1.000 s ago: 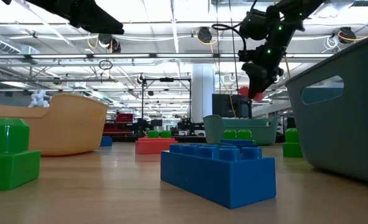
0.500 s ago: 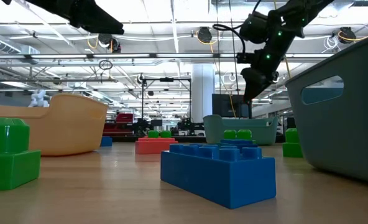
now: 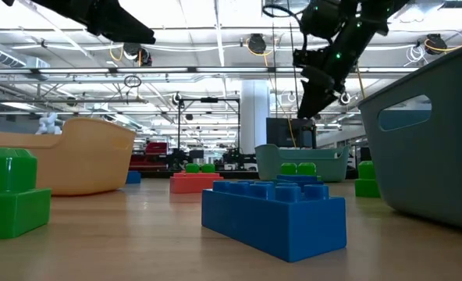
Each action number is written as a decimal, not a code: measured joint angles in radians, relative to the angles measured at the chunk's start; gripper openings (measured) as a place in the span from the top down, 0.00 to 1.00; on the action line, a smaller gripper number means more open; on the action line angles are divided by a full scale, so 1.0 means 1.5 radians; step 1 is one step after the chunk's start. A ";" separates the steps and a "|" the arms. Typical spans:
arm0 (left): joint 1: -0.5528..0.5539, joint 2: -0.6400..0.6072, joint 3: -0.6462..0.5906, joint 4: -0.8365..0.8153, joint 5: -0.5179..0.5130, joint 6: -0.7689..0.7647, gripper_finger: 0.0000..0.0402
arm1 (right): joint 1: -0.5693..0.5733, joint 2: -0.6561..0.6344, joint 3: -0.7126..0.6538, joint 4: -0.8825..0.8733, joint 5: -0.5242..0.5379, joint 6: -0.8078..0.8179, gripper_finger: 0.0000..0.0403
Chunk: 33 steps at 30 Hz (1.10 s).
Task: Sort & place blocks by color
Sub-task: Put the green game piece into the yellow bin
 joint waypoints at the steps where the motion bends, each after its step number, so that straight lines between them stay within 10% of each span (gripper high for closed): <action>1: 0.000 0.000 0.000 0.000 0.000 0.000 0.23 | 0.022 0.002 0.000 0.003 0.016 0.009 0.26; 19: 0.000 0.000 0.000 0.033 0.000 -0.006 0.23 | 0.263 0.017 0.000 0.076 0.029 0.201 0.30; 33: -0.014 0.000 0.000 0.037 0.001 -0.017 0.23 | 0.289 0.029 -0.117 0.225 0.010 0.209 0.33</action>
